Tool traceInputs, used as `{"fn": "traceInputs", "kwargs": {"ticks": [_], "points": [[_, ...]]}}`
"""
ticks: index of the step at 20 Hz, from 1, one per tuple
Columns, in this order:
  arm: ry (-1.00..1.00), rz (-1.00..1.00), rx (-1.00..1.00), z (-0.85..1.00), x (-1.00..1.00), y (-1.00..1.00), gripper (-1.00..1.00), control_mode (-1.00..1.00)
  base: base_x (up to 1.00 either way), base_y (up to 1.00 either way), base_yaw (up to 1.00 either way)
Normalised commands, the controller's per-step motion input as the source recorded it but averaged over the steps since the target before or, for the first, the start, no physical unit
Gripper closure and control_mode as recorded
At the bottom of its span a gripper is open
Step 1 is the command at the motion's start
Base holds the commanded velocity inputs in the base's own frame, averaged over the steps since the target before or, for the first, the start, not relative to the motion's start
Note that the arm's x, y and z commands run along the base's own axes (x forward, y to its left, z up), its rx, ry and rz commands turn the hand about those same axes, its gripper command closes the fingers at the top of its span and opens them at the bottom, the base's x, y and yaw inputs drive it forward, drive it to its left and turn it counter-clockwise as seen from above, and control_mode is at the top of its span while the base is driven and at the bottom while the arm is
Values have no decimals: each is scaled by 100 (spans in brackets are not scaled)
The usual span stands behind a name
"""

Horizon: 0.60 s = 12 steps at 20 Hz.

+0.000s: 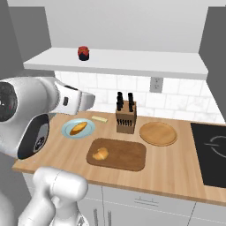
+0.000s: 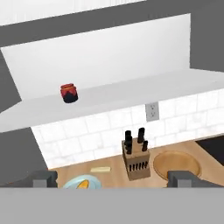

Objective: From the different types of pastries on the counter, select a croissant and place it on the cutting board. Then retrieve a jar of jam from the cabinet and place it alongside the croissant on the cutting board.

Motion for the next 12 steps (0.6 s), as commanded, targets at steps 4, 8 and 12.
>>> {"fn": "traceInputs", "kwargs": {"ticks": [4, 8, 12], "points": [[-13, 0, -15, 100, -40, 0, -100, -100, 0, 0, 0], [-2, 20, -16, 84, -6, 1, -100, -100, 0, 0, 0], [0, 36, -19, 49, -9, 1, -100, -100, 0, 0, 0]]}}
